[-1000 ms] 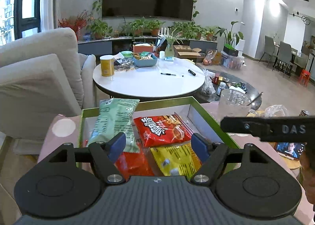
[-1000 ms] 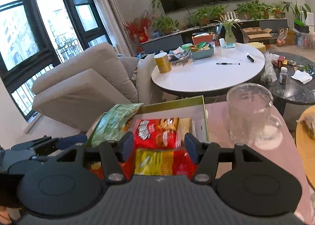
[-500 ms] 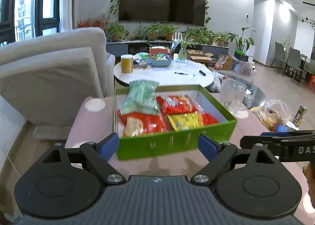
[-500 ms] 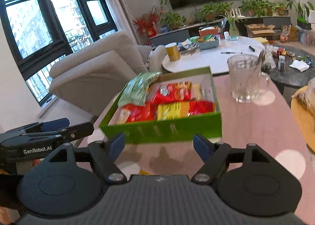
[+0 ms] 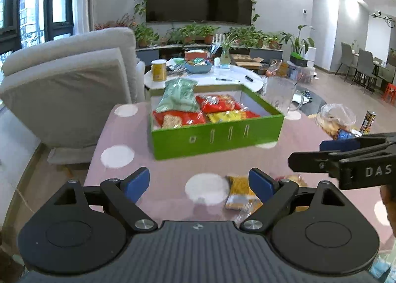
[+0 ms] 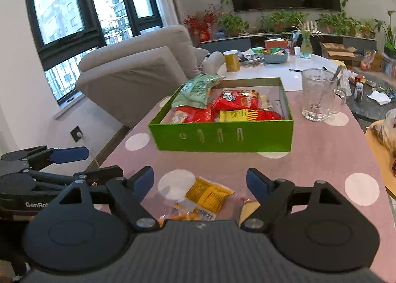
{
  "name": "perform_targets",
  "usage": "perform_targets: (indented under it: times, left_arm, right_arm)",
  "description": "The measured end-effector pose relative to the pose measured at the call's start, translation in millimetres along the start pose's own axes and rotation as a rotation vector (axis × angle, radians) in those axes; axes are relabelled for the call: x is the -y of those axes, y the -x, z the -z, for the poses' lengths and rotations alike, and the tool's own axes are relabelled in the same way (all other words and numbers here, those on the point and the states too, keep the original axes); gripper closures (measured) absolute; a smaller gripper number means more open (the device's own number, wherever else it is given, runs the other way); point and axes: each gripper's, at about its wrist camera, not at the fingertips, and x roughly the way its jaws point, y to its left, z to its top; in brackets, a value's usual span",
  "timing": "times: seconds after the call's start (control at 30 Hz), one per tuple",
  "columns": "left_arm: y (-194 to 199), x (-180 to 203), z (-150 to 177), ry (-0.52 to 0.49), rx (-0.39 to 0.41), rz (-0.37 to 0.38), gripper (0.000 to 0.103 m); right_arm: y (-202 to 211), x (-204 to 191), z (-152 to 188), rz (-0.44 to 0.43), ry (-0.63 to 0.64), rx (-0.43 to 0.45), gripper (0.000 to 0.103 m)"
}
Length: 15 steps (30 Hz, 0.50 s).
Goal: Organize snacks
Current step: 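Move both tools toward the loose snack packets on the table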
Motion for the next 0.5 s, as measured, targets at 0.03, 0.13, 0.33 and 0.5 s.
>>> perform_targets:
  times: [0.03,0.13,0.33,0.5]
  left_arm:
    - [2.4,-1.9,4.1,0.004,-0.007,-0.009,0.017]
    - [8.7,-8.2,16.8,0.006,-0.023,-0.038,0.017]
    - [22.6,-21.7,51.7,0.016,-0.08,-0.086,0.017]
    - [23.9,-28.2,77.6,0.038,-0.138,-0.082,0.017]
  right_arm:
    - [0.7,-2.5,2.3,-0.005,0.007,-0.003,0.045]
    - [0.9,-9.6,11.3,-0.015,0.019,-0.02,0.044]
    - [0.9,-19.0,28.3,-0.02,0.025,-0.059,0.044]
    - [-0.9,-30.8,38.9,-0.038,0.042,-0.082,0.044]
